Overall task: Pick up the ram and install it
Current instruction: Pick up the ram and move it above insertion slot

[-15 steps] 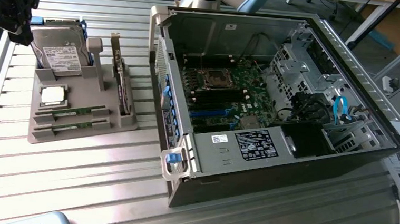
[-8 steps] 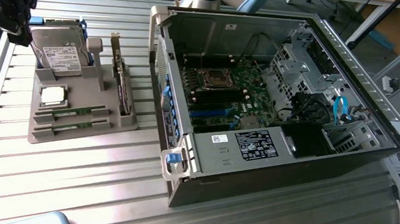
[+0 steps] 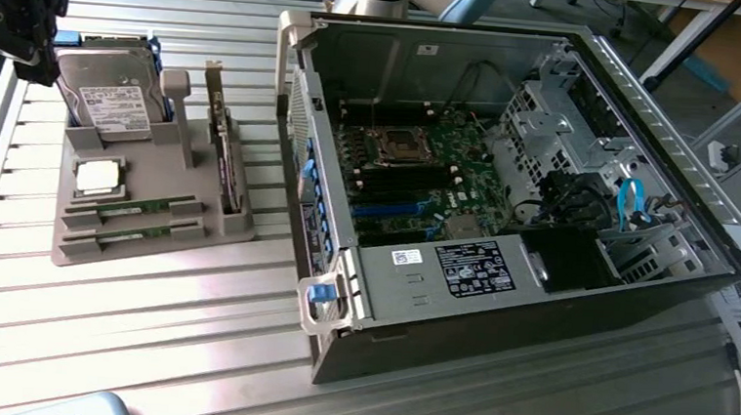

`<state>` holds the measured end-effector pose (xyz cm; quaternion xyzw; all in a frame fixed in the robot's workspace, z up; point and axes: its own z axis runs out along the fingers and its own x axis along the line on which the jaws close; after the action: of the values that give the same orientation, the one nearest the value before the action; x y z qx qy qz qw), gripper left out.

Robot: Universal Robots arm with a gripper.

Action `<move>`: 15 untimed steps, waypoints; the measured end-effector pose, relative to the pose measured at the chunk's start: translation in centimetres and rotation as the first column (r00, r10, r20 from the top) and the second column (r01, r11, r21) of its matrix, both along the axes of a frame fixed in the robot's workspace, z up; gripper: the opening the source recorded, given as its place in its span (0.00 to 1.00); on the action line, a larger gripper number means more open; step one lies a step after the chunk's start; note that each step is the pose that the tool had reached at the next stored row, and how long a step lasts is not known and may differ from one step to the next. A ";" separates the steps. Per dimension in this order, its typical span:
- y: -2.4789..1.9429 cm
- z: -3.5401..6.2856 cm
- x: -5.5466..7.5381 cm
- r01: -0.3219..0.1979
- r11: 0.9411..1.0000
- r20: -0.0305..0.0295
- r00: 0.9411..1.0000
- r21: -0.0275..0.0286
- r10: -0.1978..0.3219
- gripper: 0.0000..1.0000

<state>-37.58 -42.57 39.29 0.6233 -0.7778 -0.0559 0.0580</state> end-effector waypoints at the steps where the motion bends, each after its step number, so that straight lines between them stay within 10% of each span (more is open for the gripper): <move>1: 0.00 0.00 0.0 0.000 1.000 0.000 1.000 0.000 0.000 0.11; 15: 0.00 0.00 0.0 -0.028 1.000 0.000 1.000 0.000 0.028 0.11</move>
<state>-37.58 -42.58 39.29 0.6342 -0.7689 -0.0551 0.0588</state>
